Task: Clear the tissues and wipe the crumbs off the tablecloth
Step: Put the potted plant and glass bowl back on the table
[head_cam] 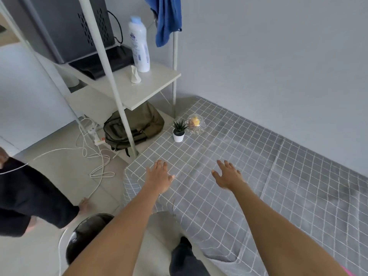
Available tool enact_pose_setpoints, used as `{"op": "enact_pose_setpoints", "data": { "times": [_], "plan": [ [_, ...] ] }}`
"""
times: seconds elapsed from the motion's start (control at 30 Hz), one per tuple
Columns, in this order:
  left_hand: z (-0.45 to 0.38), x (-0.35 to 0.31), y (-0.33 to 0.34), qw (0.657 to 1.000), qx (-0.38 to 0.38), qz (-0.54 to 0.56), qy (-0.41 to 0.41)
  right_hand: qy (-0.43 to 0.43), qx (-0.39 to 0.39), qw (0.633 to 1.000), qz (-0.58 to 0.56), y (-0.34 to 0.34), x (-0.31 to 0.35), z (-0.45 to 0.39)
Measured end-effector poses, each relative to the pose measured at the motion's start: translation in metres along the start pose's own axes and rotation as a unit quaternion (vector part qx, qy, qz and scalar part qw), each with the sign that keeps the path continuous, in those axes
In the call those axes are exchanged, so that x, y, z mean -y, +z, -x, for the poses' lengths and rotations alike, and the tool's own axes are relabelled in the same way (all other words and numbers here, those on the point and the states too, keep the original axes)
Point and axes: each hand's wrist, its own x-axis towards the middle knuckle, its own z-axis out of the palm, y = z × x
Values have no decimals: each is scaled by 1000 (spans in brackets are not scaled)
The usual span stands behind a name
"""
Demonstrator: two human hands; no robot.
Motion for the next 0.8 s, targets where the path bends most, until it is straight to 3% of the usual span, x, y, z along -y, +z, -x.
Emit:
{"op": "enact_pose_setpoints", "data": {
  "times": [0.17, 0.37, 0.8],
  "plan": [
    [-50, 4, -11, 999, -1, 17, -33, -27, -11, 1000, -3, -21, 10, -74],
    [-111, -10, -25, 992, -30, 111, -56, -36, -19, 998, -41, -37, 16, -152],
    [-181, -6, -9, 942, -199, 270, -17, -74, -101, 983, -132, -32, 36, -245]
  ]
}}
